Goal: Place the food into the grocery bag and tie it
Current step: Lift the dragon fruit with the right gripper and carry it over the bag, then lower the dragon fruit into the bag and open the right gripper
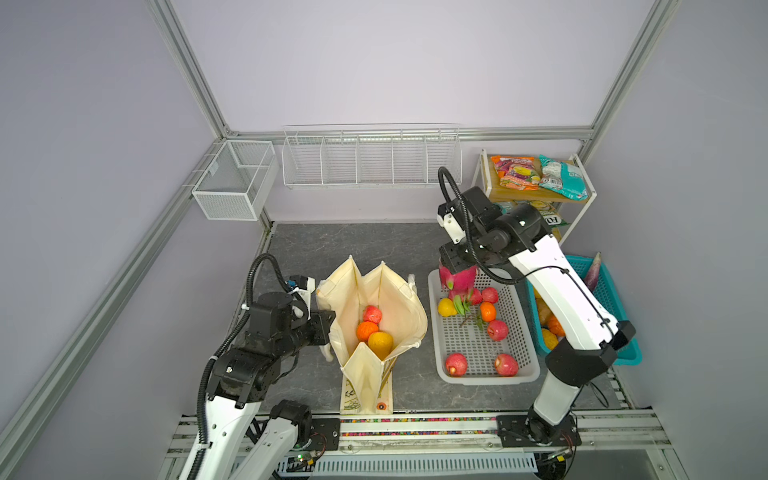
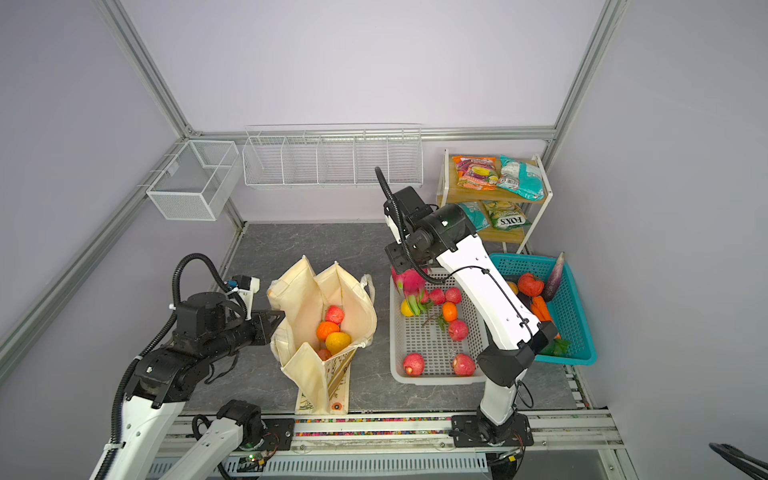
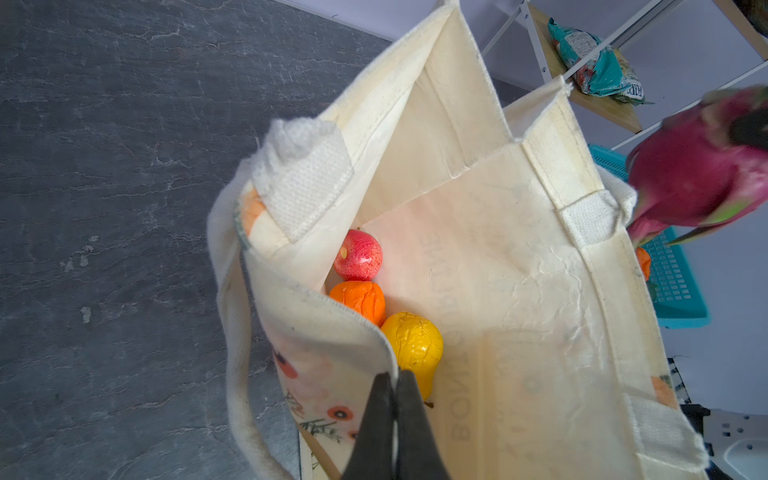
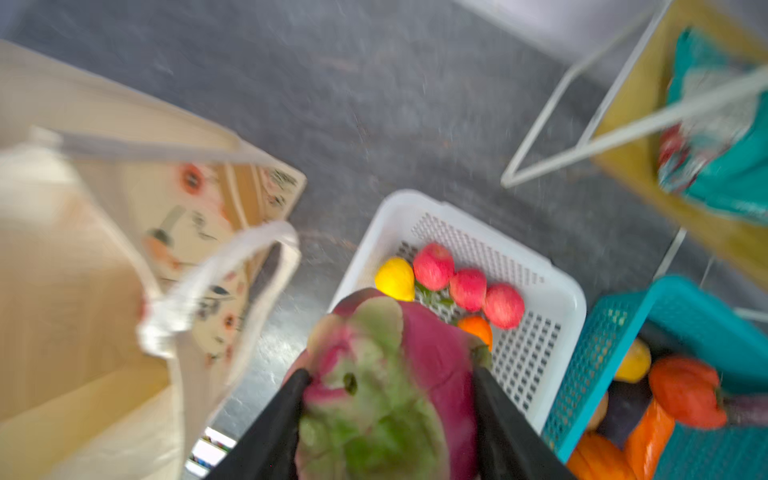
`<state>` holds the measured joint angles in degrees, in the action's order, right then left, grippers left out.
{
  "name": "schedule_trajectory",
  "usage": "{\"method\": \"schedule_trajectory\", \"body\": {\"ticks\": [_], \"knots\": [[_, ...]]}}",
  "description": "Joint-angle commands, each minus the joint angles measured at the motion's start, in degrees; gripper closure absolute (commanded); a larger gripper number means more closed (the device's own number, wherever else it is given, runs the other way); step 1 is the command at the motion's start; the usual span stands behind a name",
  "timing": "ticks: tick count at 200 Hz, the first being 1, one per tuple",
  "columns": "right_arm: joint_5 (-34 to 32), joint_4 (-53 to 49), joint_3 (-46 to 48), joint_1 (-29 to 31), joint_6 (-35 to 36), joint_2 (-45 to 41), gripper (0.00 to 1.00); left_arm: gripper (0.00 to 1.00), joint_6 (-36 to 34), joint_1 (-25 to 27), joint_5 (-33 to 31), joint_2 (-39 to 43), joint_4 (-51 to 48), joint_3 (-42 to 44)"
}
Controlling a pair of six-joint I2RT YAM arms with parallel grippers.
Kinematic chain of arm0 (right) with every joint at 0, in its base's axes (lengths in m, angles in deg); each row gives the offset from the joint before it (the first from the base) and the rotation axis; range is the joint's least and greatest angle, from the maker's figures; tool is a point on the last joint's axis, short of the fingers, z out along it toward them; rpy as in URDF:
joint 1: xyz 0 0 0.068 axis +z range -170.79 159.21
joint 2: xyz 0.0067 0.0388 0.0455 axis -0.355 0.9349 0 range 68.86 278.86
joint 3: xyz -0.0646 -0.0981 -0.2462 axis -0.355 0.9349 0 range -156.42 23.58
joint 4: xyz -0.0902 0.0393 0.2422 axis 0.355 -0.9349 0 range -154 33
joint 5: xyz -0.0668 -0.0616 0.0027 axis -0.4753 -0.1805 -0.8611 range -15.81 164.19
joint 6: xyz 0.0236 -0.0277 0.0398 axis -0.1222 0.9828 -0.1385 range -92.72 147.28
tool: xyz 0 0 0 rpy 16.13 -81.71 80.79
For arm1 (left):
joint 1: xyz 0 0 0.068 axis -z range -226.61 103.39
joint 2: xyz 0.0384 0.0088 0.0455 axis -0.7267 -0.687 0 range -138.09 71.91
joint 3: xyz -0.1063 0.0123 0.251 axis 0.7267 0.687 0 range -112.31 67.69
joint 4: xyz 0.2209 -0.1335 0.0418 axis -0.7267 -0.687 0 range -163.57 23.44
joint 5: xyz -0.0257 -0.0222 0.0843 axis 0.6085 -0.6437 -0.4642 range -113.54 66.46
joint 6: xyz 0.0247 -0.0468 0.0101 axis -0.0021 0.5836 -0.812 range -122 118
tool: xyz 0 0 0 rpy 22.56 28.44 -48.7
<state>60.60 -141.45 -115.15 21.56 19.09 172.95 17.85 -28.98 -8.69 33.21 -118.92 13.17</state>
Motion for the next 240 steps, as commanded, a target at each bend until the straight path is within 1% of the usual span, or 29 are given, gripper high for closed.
{"method": "schedule_trajectory", "body": {"ticks": [1, 8, 15, 37, 51, 82, 96, 119, 154, 194, 240], "knots": [[-0.52, -5.41, -13.82, 4.40, 0.61, 4.94, 0.43, 1.00, 0.09, 0.04, 0.36, -0.92, 0.48, 0.81], [0.05, -4.79, -17.20, 5.79, 0.70, 6.10, 0.43, 1.00, 0.18, 0.01, 0.44, -1.09, 0.81, 0.93], [0.81, -2.99, -18.17, 7.04, 0.59, 6.34, 0.43, 1.00, 0.34, 0.03, 0.53, -1.16, 1.09, 0.95], [4.90, 6.59, -13.53, 10.33, -0.71, 4.43, 0.44, 1.00, 0.62, -0.02, 0.88, -1.47, 1.39, 0.91], [7.63, 10.87, -11.69, 11.99, -1.67, 4.48, 0.44, 1.00, 0.80, 0.03, 0.88, -1.46, 1.31, 0.74], [12.97, 15.33, -11.40, 14.65, -4.41, 8.02, 0.45, 1.00, 0.97, 0.04, 0.79, -1.38, 1.12, 0.07], [14.41, 16.23, -11.38, 15.88, -4.97, 9.59, 0.45, 1.00, 1.06, 0.04, 0.80, -1.29, 1.17, -0.05], [15.04, 16.73, -10.33, 17.45, -5.25, 11.49, 0.44, 1.00, 1.15, 0.04, 0.62, -1.07, 1.17, -0.41], [14.84, 17.54, -5.18, 18.61, -5.18, 13.00, 0.44, 1.00, 1.32, 0.02, 0.55, -0.73, 0.94, -1.55], [13.85, 19.68, 2.60, 18.70, -4.49, 13.04, 0.43, 1.00, 1.72, 0.04, 0.53, 0.19, 0.07, -2.94], [14.27, 21.40, 6.88, 18.44, -4.79, 15.27, 0.43, 1.00, 2.03, 0.04, 0.46, 0.73, -0.62, -3.90]]}}
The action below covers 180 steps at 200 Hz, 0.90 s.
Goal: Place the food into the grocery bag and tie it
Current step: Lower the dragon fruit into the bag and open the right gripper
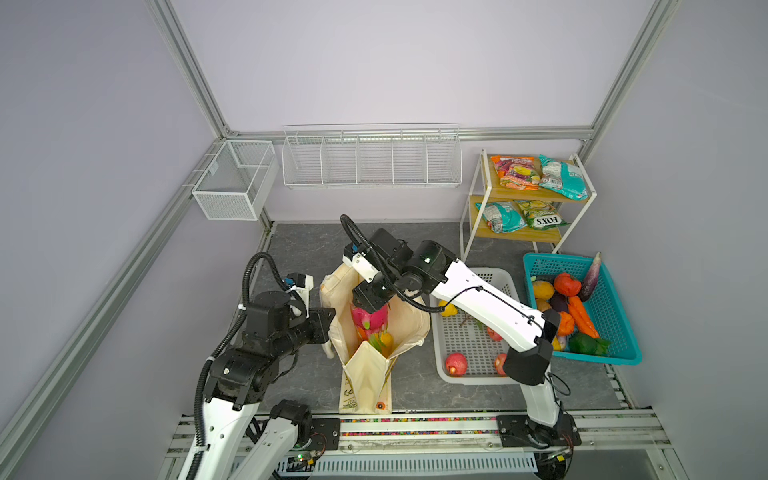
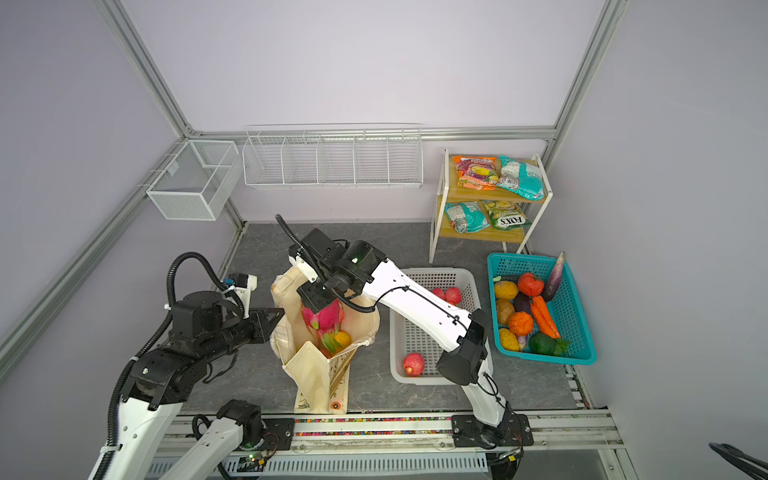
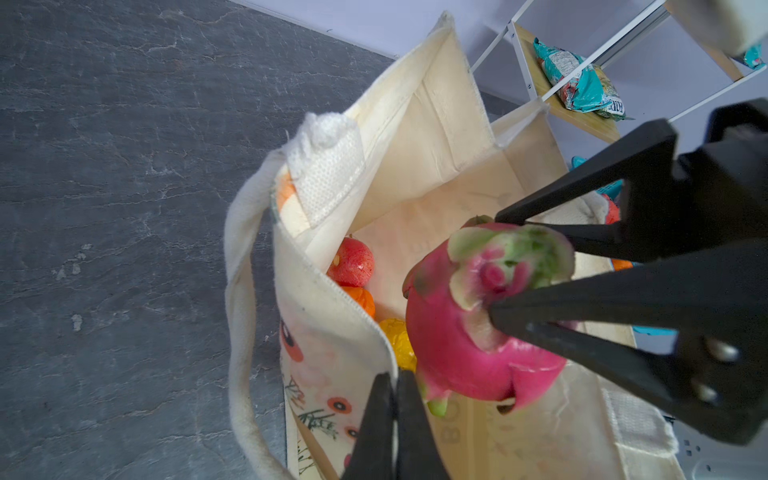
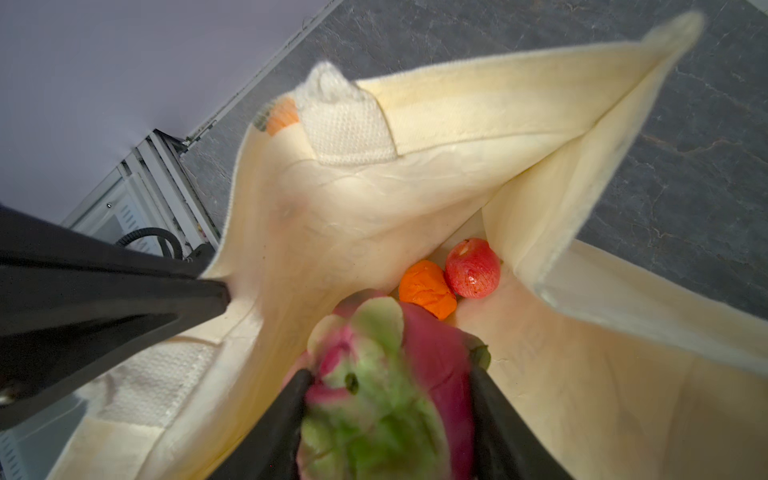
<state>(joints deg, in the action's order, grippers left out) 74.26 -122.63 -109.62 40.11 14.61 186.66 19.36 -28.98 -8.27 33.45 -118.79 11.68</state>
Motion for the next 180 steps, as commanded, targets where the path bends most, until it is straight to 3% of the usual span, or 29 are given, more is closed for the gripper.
{"method": "schedule_trajectory", "body": {"ticks": [1, 118, 180], "knots": [[0.62, 2.59, 1.36, -0.15, -0.37, 1.65, 0.43, 1.00, 0.52, -0.01, 0.04, 0.49, -0.72, -2.43], [-2.49, 12.13, 11.85, -0.40, -3.46, 4.83, 0.42, 1.00, -0.23, 0.04, -0.06, 0.75, -0.56, -2.22], [-3.94, 13.78, 12.84, -0.46, -3.83, 5.51, 0.32, 1.00, -0.89, 0.04, 0.01, 1.21, -0.44, -1.21]]}}
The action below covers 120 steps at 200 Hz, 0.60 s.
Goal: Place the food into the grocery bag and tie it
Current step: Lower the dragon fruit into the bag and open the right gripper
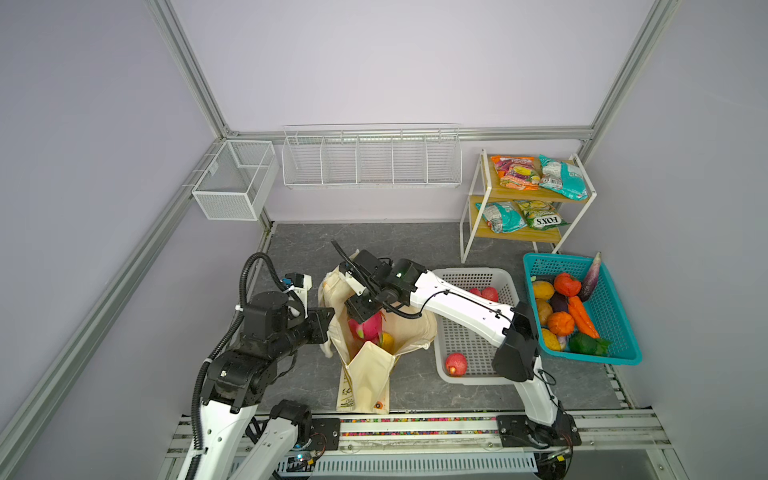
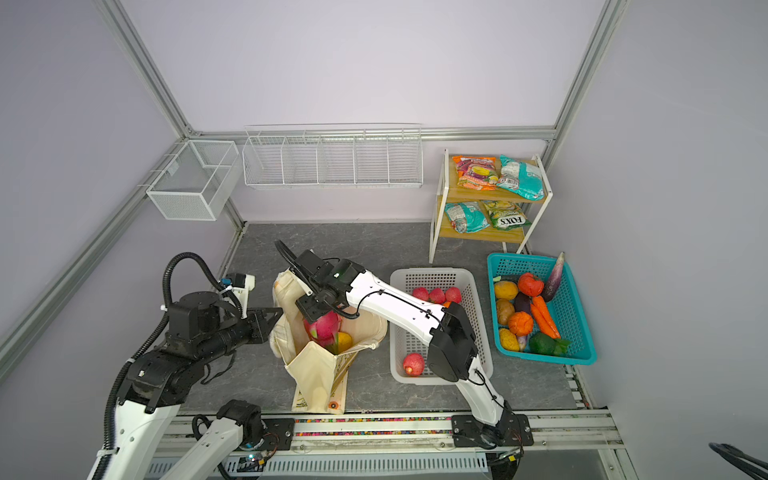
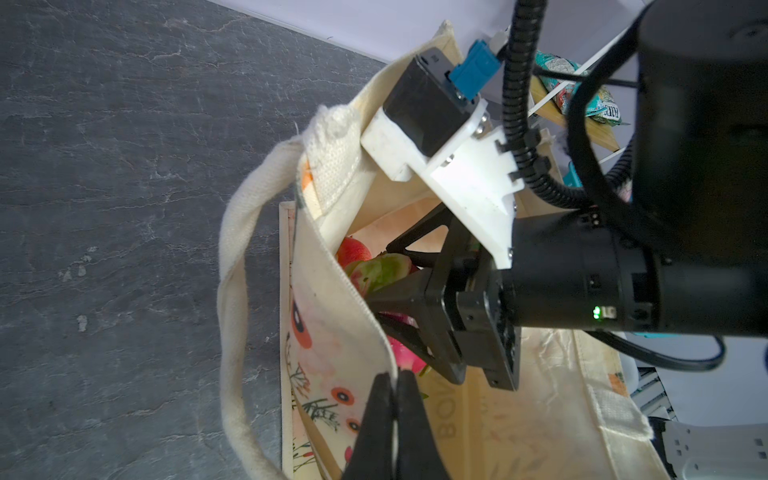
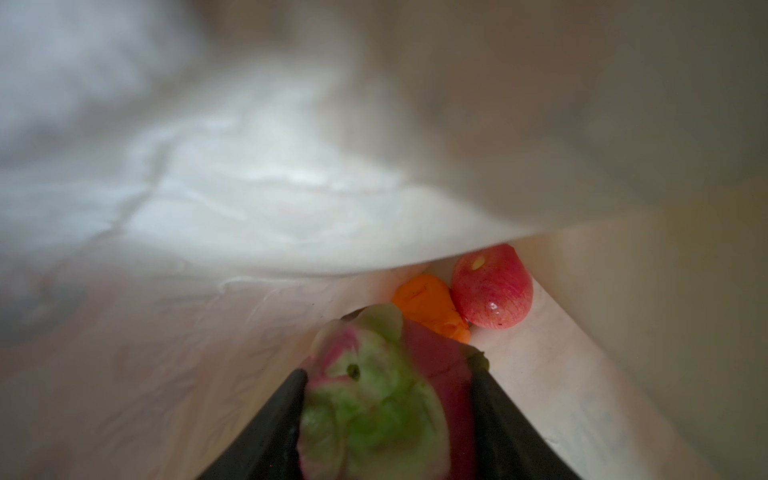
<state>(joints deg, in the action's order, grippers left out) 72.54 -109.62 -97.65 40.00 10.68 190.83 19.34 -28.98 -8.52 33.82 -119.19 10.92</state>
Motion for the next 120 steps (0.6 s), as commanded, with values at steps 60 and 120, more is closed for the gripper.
{"method": "schedule_trajectory", "body": {"ticks": [60, 120], "knots": [[-4.48, -0.23, -0.87, -0.23, 0.93, -0.24, 0.05, 1.00, -0.56, 0.04, 0.62, 1.10, 0.33, 0.42], [-6.43, -3.84, -7.22, 0.20, 2.87, -3.19, 0.09, 1.00, -0.16, -0.01, 0.70, 1.18, 0.44, 0.92]]}}
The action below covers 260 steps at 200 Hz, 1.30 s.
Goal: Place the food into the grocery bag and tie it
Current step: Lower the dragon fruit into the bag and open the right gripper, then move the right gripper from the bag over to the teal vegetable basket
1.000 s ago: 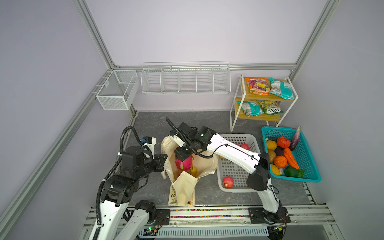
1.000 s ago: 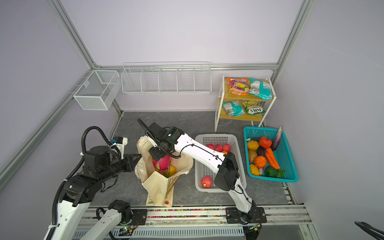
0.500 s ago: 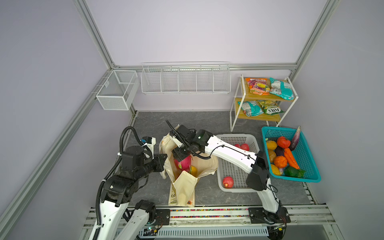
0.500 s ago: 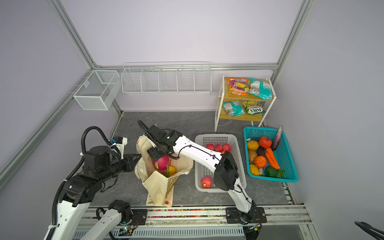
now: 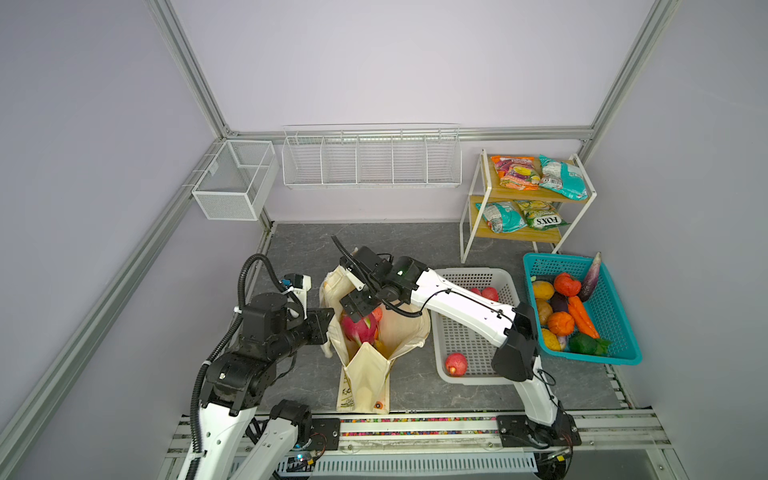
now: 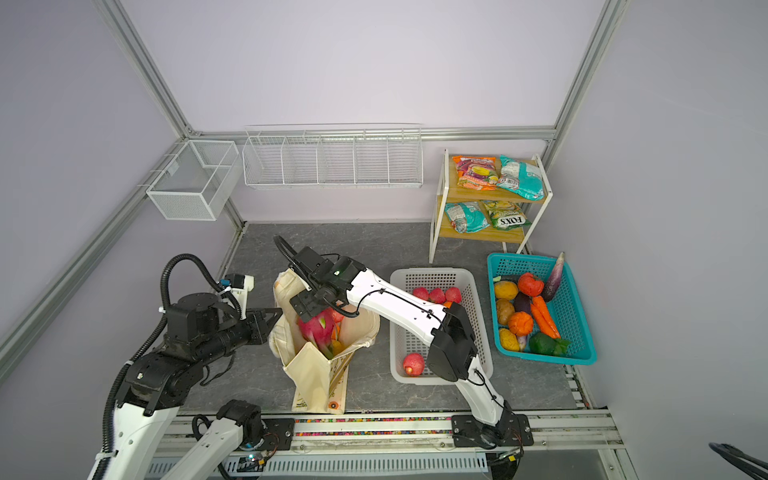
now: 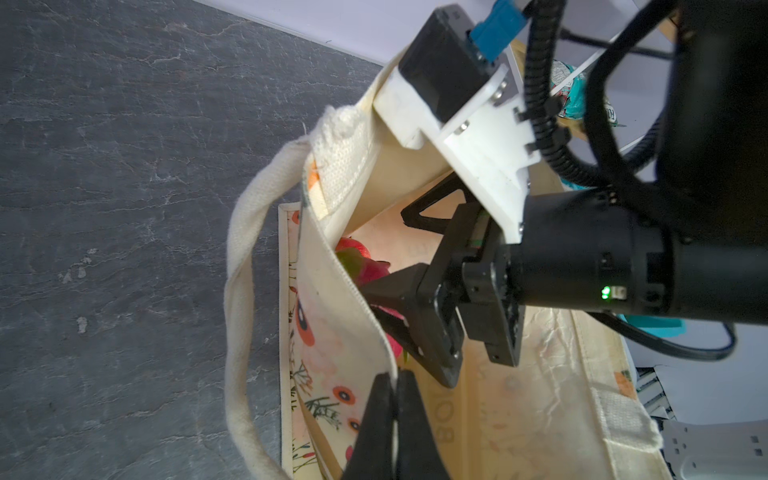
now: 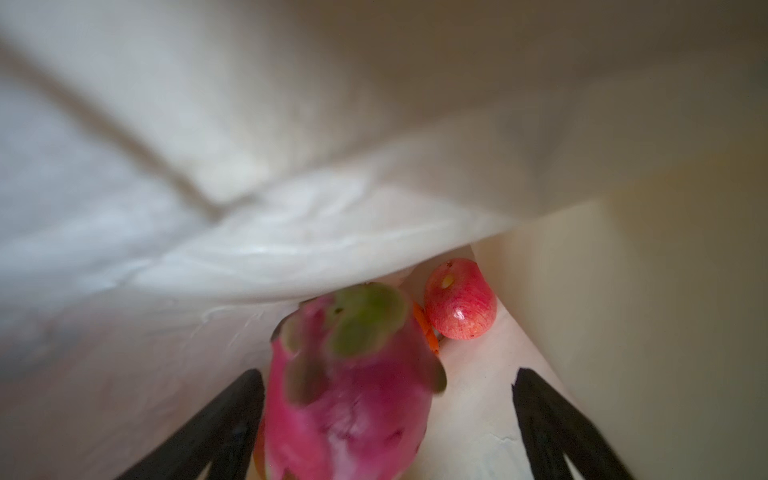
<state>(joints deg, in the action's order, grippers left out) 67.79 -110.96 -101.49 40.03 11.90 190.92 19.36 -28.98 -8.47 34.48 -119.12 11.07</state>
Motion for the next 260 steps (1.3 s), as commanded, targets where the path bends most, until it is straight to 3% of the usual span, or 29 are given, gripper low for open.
{"method": "schedule_trajectory", "body": {"ticks": [1, 68, 105, 121, 157, 185, 227, 260], "knots": [[-1.78, -2.58, -3.53, 0.18, 1.70, -3.34, 0.10, 1.00, -0.18, 0.02, 0.66, 0.52, 0.36, 0.79], [-7.45, -4.71, -11.59, 1.58, 4.28, -11.74, 0.12, 1.00, -0.10, 0.03, 0.06, 0.32, -0.13, 0.88], [-20.01, -5.44, -7.03, 0.89, 7.03, -21.63, 0.12, 1.00, -0.01, 0.04, -0.90, 0.64, -0.44, 1.07], [-23.99, -6.54, -1.60, -2.34, 7.24, -26.41, 0.12, 1.00, -0.09, -0.01, -1.01, 0.57, -0.44, 0.99], [-22.98, -5.45, 17.96, -17.92, 3.47, -39.18, 0.12, 1.00, -0.53, 0.03, -1.00, 0.34, -0.66, 0.55], [-18.52, -3.49, 31.28, -34.21, 0.87, -46.39, 0.11, 1.00, -0.45, 0.04, -0.67, 0.63, -0.53, 0.46], [-14.84, -1.38, 42.94, -56.37, -4.37, -48.86, 0.11, 1.00, -0.44, -0.01, -0.15, 0.83, -0.53, 0.37], [-12.42, 5.32, 51.68, -69.56, -7.79, -48.67, 0.11, 1.00, -0.54, 0.04, 0.05, 0.57, -0.87, -0.07]]}}
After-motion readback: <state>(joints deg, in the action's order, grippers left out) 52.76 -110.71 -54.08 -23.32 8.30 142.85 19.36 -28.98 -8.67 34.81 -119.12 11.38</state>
